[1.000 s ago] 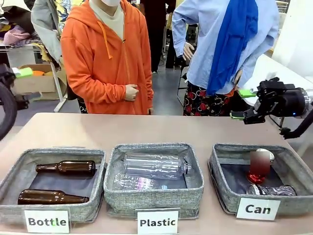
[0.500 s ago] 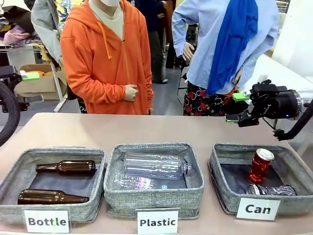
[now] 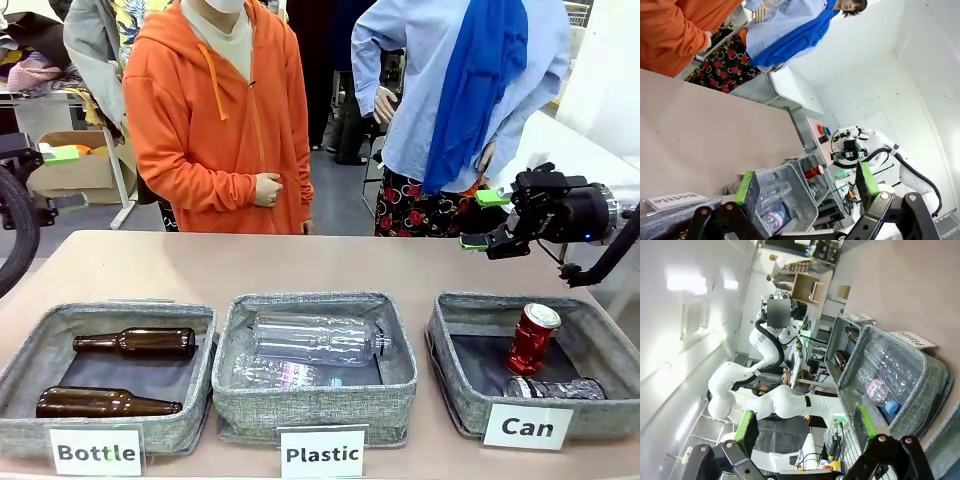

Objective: Sort the can waste into the basket.
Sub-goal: Pick up the can waste from the table and place it in the right Fabric basket.

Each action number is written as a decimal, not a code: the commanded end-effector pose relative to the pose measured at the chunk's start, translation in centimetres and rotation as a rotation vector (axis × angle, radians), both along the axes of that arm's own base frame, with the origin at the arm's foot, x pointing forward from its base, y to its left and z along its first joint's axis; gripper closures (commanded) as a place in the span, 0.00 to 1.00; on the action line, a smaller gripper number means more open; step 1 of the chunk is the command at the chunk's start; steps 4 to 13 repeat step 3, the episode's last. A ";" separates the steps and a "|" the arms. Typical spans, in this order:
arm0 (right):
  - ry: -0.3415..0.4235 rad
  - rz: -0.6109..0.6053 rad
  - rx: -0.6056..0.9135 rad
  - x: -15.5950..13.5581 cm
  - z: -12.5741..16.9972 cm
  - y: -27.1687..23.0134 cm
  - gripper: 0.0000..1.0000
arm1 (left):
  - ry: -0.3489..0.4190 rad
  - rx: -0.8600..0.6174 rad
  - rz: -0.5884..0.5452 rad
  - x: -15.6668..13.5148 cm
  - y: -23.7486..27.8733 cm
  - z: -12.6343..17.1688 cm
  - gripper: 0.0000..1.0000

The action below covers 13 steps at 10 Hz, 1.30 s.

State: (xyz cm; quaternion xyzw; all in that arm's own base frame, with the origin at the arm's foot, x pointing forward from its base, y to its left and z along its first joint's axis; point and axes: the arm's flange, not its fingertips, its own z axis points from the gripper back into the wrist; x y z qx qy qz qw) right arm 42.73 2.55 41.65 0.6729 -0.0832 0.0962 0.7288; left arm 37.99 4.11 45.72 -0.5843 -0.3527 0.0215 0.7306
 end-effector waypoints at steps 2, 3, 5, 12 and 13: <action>-0.006 -0.008 -0.005 0.2 0.1 0.1 0.00 | 0.011 0.000 -0.007 -0.2 0.0 0.2 0.00; -0.006 -0.008 -0.005 0.2 0.1 0.1 0.00 | 0.011 0.000 -0.007 -0.2 0.0 0.2 0.00; -0.006 -0.008 -0.005 0.2 0.1 0.1 0.00 | 0.011 0.000 -0.007 -0.2 0.0 0.2 0.00; -0.006 -0.008 -0.005 0.2 0.1 0.1 0.00 | 0.011 0.000 -0.007 -0.2 0.0 0.2 0.00; -0.006 -0.008 -0.005 0.2 0.1 0.1 0.00 | 0.011 0.000 -0.007 -0.2 0.0 0.2 0.00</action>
